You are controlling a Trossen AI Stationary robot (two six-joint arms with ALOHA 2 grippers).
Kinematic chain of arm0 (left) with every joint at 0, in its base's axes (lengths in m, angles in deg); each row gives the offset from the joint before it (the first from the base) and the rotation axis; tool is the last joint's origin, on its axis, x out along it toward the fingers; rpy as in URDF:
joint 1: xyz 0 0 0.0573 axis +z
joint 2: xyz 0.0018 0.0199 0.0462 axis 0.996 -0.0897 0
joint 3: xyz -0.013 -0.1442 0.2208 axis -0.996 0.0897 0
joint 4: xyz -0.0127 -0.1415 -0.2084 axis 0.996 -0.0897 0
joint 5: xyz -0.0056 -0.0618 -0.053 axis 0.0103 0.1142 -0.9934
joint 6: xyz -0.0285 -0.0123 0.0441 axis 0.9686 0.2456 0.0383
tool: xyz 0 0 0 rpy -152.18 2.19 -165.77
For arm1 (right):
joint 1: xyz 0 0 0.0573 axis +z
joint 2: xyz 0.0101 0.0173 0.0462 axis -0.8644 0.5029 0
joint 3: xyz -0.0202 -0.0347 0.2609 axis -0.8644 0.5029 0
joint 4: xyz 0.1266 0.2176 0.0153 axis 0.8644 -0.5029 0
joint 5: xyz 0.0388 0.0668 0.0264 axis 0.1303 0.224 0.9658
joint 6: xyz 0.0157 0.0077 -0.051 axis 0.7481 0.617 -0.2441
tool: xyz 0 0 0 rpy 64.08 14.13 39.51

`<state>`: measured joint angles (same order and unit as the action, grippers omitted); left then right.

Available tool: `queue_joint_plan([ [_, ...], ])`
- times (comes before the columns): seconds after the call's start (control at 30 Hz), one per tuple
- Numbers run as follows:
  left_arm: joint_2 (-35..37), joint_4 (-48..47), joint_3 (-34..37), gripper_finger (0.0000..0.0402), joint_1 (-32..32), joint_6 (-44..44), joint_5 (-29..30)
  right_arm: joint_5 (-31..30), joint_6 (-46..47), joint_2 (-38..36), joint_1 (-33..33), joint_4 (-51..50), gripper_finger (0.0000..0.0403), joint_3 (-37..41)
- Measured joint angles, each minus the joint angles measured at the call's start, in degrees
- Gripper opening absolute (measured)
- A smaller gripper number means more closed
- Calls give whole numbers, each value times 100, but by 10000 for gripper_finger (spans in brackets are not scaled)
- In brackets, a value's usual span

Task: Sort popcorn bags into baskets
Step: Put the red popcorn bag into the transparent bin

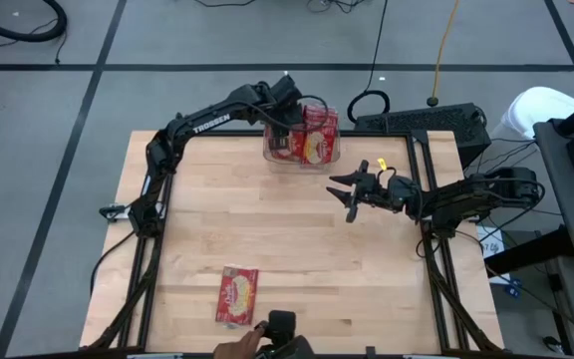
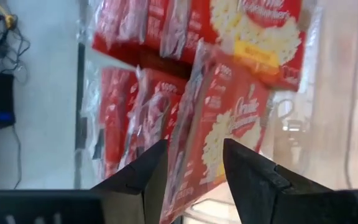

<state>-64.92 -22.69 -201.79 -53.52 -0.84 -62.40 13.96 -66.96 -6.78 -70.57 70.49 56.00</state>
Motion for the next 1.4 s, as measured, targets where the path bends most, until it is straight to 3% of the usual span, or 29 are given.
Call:
queue_joint_plan([
  [0.17, 4, 278, 0, 161, -196, 70, -255, -365, -56, 0, 0, -248, 153, 0],
  [0.27, 126, 75, 0, 154, -327, 619, -297, -795, -142, 0, -4, -303, 153, -7],
  [0.33, 262, -139, 0, 143, -325, 1000, -689, -802, -230, 2, -4, -314, 153, -122],
  [0.4, 399, -317, 30, 128, -310, 1307, -1081, -797, -311, -1, -2, -404, 152, -368],
  [0.53, 859, -46, 604, 99, -429, 1526, -1150, -772, -630, -1, -118, -1637, 138, -1251],
  [0.7, 1882, 1140, 2200, 76, -517, 1940, -815, -739, -1063, 167, -497, -3416, 100, -2460],
  [0.93, 3415, 4097, 5325, 70, -655, 2878, -345, 237, -1357, 834, -1214, -3560, 26, -3296],
  [1.07, 3835, 5692, 6693, 69, -930, 3453, -104, 596, -1353, 1427, -1594, -3735, 4, -3696],
  [1.23, 3926, 6794, 7607, 69, -1296, 3872, 349, 580, -1431, 2107, -1880, -4675, 5, -4222],
  [1.4, 3923, 7065, 8051, 69, -1638, 4338, 769, 509, -1549, 2449, -2040, -4686, 1, -4379],
])
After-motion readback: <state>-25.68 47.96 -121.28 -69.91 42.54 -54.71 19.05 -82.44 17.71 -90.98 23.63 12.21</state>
